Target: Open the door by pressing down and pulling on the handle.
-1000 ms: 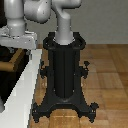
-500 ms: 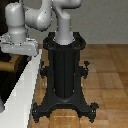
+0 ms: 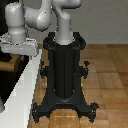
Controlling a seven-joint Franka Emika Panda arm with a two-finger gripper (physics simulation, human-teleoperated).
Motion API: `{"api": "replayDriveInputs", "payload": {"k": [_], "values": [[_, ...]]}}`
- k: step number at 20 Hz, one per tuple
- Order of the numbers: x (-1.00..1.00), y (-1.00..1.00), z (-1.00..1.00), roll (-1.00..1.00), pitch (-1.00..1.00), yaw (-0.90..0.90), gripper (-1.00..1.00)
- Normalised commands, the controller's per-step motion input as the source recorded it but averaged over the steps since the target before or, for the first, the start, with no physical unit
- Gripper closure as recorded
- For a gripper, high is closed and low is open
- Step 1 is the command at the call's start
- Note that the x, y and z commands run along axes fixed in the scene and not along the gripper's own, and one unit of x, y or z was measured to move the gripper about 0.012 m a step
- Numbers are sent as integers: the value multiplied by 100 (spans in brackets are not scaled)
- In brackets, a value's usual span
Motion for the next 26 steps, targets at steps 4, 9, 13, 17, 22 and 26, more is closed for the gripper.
{"api": "replayDriveInputs", "payload": {"k": [4, 9, 13, 17, 22, 26], "values": [[0, 0, 0, 0, 0, 0, 100], [0, 0, -60, 0, -12, 0, 100], [0, 0, -75, 0, -11, 0, 100], [0, 0, -75, 0, -8, 0, 100], [0, 0, -60, 0, -12, 0, 100], [0, 0, -50, 0, -8, 0, 100]]}}
